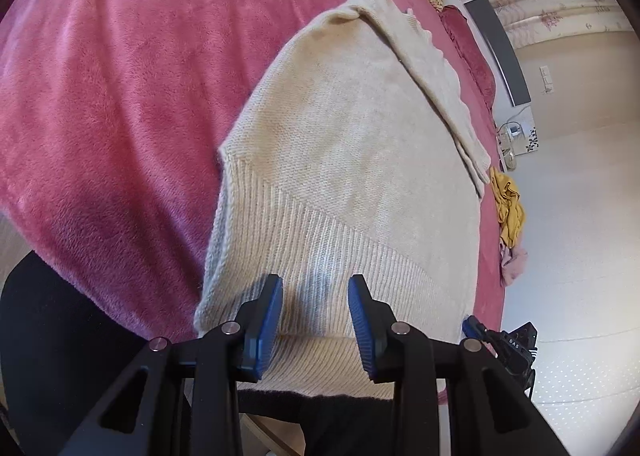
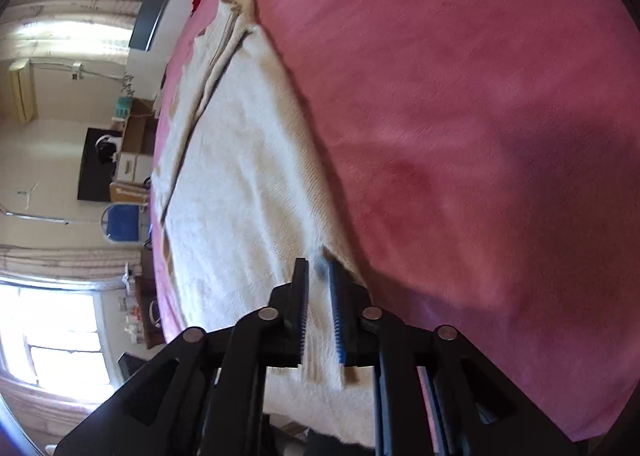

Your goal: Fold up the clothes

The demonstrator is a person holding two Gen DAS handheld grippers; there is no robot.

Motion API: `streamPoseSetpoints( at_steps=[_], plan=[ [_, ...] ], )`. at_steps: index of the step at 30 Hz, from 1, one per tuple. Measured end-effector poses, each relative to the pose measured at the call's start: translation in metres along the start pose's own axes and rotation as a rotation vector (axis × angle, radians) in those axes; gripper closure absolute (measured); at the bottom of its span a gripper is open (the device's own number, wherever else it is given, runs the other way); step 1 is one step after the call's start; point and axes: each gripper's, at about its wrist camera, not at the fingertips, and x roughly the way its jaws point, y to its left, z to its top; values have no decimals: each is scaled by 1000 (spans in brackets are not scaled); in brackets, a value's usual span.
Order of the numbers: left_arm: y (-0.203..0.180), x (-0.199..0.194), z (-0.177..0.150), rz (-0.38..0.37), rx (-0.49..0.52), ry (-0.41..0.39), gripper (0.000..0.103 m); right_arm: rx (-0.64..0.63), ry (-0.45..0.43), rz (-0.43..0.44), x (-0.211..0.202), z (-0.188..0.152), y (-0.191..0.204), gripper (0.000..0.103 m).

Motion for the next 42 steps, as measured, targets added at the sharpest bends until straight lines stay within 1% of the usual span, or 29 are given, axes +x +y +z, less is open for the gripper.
streamPoseSetpoints(
  at_steps=[1, 2, 3, 4, 5, 8, 10, 12, 13, 14, 15, 19, 21, 22, 24, 25, 28, 30, 31, 32, 33, 35, 36, 37, 39, 40, 42],
  plan=[
    [-2, 0, -1, -1, 4, 3, 69, 3, -5, 19, 1, 2, 0, 77],
    [-3, 1, -2, -1, 10, 5, 69, -4, -9, 27, 0, 2, 2, 74],
    [-5, 1, -2, -1, 14, 8, 69, -20, -7, 19, -1, 3, 4, 70],
    [-7, 2, -3, -2, 13, 12, 69, -35, -5, 11, -2, 3, 6, 62],
    [-9, 3, -3, -3, 14, 16, 69, -50, -2, 2, -3, 3, 8, 58],
    [-13, 6, -5, -2, 16, 24, 69, -88, 16, -31, -3, 2, 12, 57],
    [-15, 7, -6, 2, 21, 31, 69, -106, 29, -26, -3, 3, 15, 57],
    [-18, 8, -9, 5, 28, 40, 69, -123, 36, -40, -7, 1, 15, 57],
    [-19, 8, -9, 6, 32, 43, 69, -142, 44, -46, -8, 0, 18, 68],
    [-21, 8, -10, 7, 36, 47, 69, -153, 46, -66, -6, 0, 21, 87],
    [-22, 9, -11, 7, 40, 50, 69, -156, 47, -83, -6, -1, 21, 99],
    [-25, 11, -14, 11, 52, 64, 68, -206, -4, -101, -30, -11, 24, 99],
    [-27, 14, -15, 11, 60, 70, 68, -249, -47, -129, -48, -13, 28, 100],
    [-28, 15, -16, 10, 63, 72, 68, -279, -67, -162, -56, -13, 29, 100],
    [-31, 18, -16, 4, 66, 76, 68, -354, -87, -301, -57, -11, 34, 100],
    [-32, 20, -16, 2, 67, 77, 68, -347, -68, -310, -54, -9, 30, 100],
    [-35, 19, -15, -1, 70, 70, 68, -331, -1, -298, -47, -9, 18, 99],
    [-36, 16, -12, -4, 77, 61, 68, -299, 41, -321, -47, -10, 3, 97],
    [-37, 15, -8, -1, 78, 53, 68, -299, 40, -378, -45, -9, 0, 97],
    [-38, 14, -5, -2, 77, 45, 68, -298, 24, -406, -48, -10, 0, 97],
    [-39, 13, -1, -4, 79, 36, 68, -295, 9, -414, -52, -10, 1, 97],
    [-41, 10, 6, -9, 89, 10, 68, -296, -30, -431, -65, -12, 7, 92],
    [-43, 10, 9, -7, 96, 3, 68, -290, -55, -418, -73, -12, 11, 91],
    [-44, 12, 13, -3, 100, 2, 68, -285, -76, -392, -81, -13, 15, 88],
    [-43, 19, 19, 10, 102, -1, 68, -274, -96, -248, -88, -14, 30, 86],
    [-41, 24, 22, 22, 96, 4, 68, -267, -98, -182, -88, -14, 37, 84],
    [-36, 35, 25, 44, 88, 17, 68, -248, -43, -85, -65, -12, 47, 80]
  ],
)
